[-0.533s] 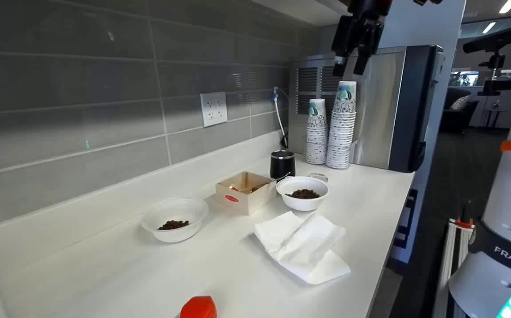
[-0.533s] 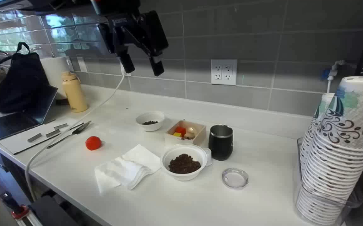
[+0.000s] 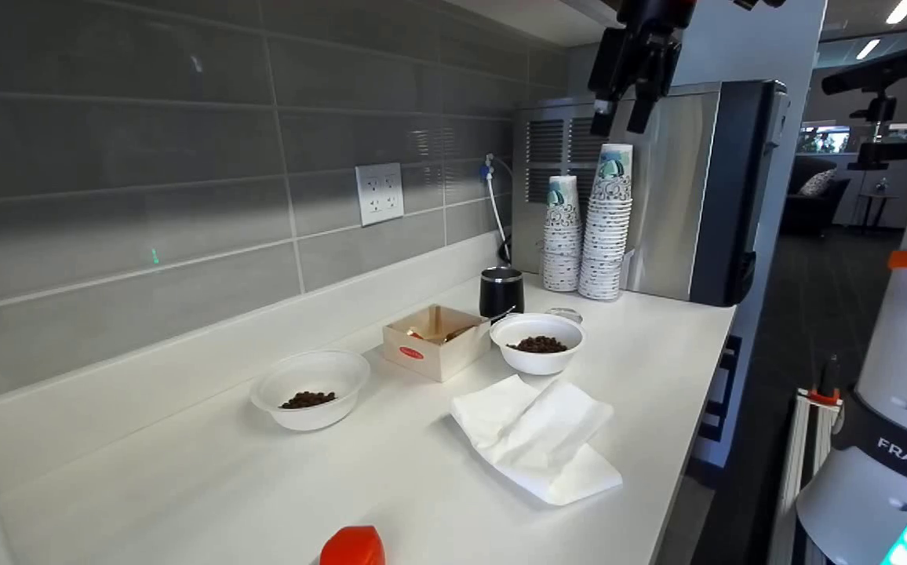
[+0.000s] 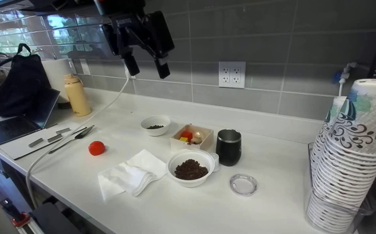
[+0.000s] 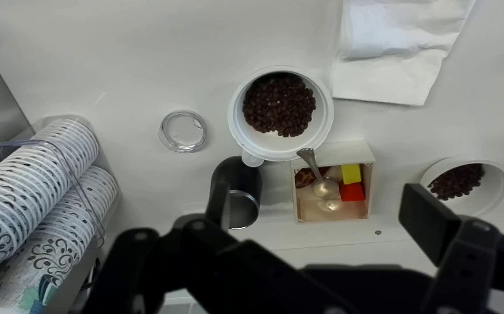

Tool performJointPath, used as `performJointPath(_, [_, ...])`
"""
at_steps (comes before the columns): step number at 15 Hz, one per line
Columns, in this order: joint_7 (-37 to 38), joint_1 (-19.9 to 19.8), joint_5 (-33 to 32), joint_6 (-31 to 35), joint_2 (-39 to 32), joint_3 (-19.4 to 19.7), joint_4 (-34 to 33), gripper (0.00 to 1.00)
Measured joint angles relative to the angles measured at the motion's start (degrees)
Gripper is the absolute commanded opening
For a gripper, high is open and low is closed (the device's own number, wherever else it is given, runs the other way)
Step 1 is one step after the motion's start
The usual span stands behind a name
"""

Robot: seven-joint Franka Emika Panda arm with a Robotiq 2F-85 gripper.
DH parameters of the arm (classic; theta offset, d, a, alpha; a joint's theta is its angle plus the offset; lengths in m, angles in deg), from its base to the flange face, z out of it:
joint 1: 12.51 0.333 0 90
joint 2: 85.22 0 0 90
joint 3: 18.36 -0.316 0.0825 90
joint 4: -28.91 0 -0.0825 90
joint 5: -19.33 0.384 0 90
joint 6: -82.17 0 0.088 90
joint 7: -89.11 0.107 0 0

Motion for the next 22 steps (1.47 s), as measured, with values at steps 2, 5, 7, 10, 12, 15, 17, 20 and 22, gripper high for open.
performJointPath(2, [0.00,0.01,0.00,0.00,0.00,0.00,0.00,1.00])
performJointPath(5, [0.02,0.01,-0.10,-0.06,0.17,-0.50,-0.42,1.00])
performJointPath(7, [0.12,-0.07,-1.08,-0.35,0.95,-1.46,-1.65,1.00])
performJointPath(10, [0.44,-0.83,-4.24,-2.70,3.48,-3.42,-4.94,1.00])
performJointPath(12, [1.00,-1.82,-7.21,-4.45,5.59,-4.84,-7.70,1.00])
performJointPath(15, [2.40,-3.52,-11.91,-4.71,8.77,-6.18,-12.04,1.00])
performJointPath(17, [2.98,-4.51,-15.07,-3.99,10.29,-6.32,-15.17,1.00])
performJointPath(20, [4.01,-5.75,-19.27,-0.22,10.83,-5.80,-18.79,1.00])
performJointPath(22, [5.05,-6.83,-21.92,3.86,10.66,-5.02,-20.12,1.00])
